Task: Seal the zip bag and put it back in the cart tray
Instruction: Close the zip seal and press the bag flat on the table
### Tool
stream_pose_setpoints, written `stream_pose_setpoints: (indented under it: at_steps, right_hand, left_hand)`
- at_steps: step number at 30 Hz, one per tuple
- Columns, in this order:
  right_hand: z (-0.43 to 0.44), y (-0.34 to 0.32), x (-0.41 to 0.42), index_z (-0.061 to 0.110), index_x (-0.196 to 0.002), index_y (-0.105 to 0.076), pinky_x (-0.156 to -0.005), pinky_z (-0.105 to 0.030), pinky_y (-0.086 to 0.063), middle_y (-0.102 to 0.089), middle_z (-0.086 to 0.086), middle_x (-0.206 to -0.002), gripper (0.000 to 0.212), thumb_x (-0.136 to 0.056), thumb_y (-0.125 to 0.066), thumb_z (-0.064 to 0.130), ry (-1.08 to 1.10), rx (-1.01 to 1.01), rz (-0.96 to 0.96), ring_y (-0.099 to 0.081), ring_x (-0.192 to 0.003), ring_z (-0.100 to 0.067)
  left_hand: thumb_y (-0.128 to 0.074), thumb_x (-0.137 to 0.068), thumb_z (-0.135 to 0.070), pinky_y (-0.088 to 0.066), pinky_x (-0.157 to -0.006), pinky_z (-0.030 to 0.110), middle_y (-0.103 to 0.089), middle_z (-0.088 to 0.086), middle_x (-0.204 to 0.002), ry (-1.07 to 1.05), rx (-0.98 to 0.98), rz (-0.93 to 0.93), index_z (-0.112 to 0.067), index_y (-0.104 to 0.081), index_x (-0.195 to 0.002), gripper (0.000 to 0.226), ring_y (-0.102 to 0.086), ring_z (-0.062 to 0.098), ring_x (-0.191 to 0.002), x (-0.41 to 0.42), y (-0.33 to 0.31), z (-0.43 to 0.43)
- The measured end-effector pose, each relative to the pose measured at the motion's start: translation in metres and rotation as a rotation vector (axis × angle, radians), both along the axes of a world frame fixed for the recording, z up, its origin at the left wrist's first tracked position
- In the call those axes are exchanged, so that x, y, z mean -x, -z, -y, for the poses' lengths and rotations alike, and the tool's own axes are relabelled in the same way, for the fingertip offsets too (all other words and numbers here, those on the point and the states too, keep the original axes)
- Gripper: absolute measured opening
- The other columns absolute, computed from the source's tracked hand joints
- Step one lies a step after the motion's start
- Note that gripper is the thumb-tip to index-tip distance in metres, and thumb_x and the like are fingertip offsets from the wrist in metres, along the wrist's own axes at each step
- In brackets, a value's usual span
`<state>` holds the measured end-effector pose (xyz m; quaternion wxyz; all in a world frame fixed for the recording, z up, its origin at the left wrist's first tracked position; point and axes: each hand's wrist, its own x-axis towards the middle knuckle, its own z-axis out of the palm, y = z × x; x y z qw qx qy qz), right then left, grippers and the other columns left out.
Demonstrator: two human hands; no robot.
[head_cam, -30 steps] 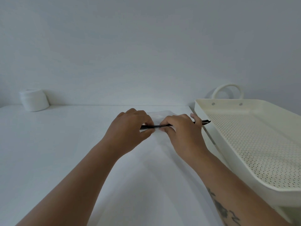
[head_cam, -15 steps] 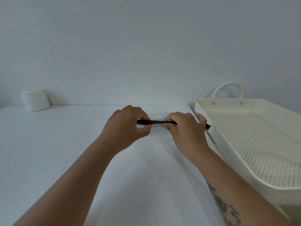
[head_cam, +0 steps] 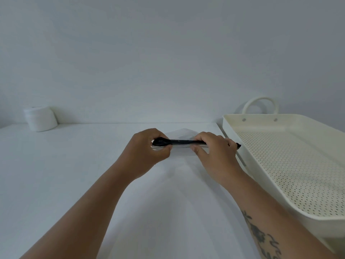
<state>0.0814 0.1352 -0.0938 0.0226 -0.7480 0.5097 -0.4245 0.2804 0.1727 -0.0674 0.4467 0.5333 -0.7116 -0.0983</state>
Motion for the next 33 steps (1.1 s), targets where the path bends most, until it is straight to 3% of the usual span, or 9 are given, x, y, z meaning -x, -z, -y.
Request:
stream_pose_setpoints:
  at_steps: [2, 6, 12, 17, 21, 25, 30, 33]
  right_hand:
    - [-0.002, -0.002, -0.004, 0.037, -0.103, -0.061, -0.108, -0.042, -0.018, -0.064, 0.021, -0.099, 0.013, -0.091, -0.061, 0.034, -0.065, 0.036, 0.012, -0.054, -0.103, -0.007]
    - [-0.002, -0.006, -0.008, 0.036, -0.088, -0.064, -0.101, -0.037, -0.021, -0.063, 0.022, -0.088, 0.005, -0.090, -0.063, 0.032, -0.127, 0.037, 0.050, -0.053, -0.093, -0.005]
    - [0.000, -0.006, -0.004, 0.040, -0.070, -0.059, -0.092, -0.039, -0.036, -0.064, 0.016, -0.073, 0.022, -0.088, -0.066, 0.029, -0.151, -0.055, 0.165, -0.056, -0.078, -0.006]
    - [0.003, 0.000, -0.003, 0.027, -0.079, -0.067, -0.068, -0.030, -0.033, -0.060, 0.007, -0.062, 0.009, -0.088, -0.065, 0.030, -0.115, -0.095, 0.198, -0.051, -0.066, -0.012]
    - [0.001, -0.002, -0.004, 0.026, -0.078, -0.065, -0.069, -0.029, -0.039, -0.060, 0.016, -0.065, 0.010, -0.088, -0.065, 0.024, -0.146, -0.078, 0.242, -0.053, -0.071, -0.001]
    - [0.000, -0.006, -0.005, 0.025, -0.084, -0.067, -0.072, -0.024, -0.039, -0.063, 0.018, -0.074, 0.008, -0.090, -0.063, 0.021, -0.219, -0.121, 0.354, -0.055, -0.073, 0.002]
    - [-0.002, -0.007, -0.006, 0.022, -0.086, -0.068, -0.069, -0.020, -0.037, -0.062, 0.017, -0.074, 0.006, -0.090, -0.063, 0.020, -0.216, -0.094, 0.358, -0.054, -0.072, 0.001]
    - [0.001, -0.007, -0.002, 0.023, -0.083, -0.067, -0.065, -0.020, -0.036, -0.061, 0.019, -0.069, 0.008, -0.090, -0.063, 0.021, -0.172, -0.073, 0.430, -0.051, -0.066, 0.002]
  left_hand:
    - [-0.074, -0.078, -0.021, -0.044, -0.058, 0.013, -0.070, -0.009, -0.078, 0.015, 0.012, 0.001, -0.029, -0.068, -0.077, 0.010, -0.062, 0.005, -0.071, 0.003, 0.001, 0.000]
    - [-0.075, -0.076, -0.022, -0.041, -0.061, 0.005, -0.070, -0.013, -0.078, 0.019, 0.006, -0.031, -0.032, -0.068, -0.075, 0.013, -0.062, 0.001, -0.072, 0.001, -0.001, 0.000]
    - [-0.075, -0.078, -0.023, -0.035, -0.070, -0.003, -0.067, -0.028, -0.089, -0.002, 0.039, -0.026, -0.033, -0.068, -0.075, 0.013, -0.058, -0.009, -0.088, -0.001, -0.007, -0.004]
    - [-0.074, -0.079, -0.028, -0.036, -0.070, -0.001, -0.070, -0.018, -0.088, -0.010, 0.027, -0.042, -0.026, -0.071, -0.081, 0.003, -0.060, -0.001, -0.088, -0.004, -0.003, -0.001]
    - [-0.073, -0.081, -0.028, -0.045, -0.077, 0.009, -0.072, -0.017, -0.092, 0.082, -0.052, -0.144, -0.031, -0.069, -0.088, 0.008, -0.066, 0.004, -0.093, -0.003, -0.001, 0.002]
    - [-0.080, -0.075, -0.035, -0.048, -0.092, 0.024, -0.070, -0.015, -0.106, 0.080, -0.105, -0.125, -0.031, -0.065, -0.108, 0.037, -0.060, -0.004, -0.106, -0.008, 0.005, 0.006]
    - [-0.078, -0.078, -0.034, -0.048, -0.081, 0.015, -0.072, -0.012, -0.096, -0.002, -0.033, -0.065, -0.027, -0.069, -0.095, 0.021, -0.063, -0.004, -0.093, -0.013, 0.010, 0.011]
    - [-0.077, -0.080, -0.033, -0.047, -0.074, 0.009, -0.071, -0.014, -0.084, -0.011, 0.001, -0.035, -0.037, -0.063, -0.083, 0.014, -0.062, -0.007, -0.085, -0.011, 0.008, 0.010]
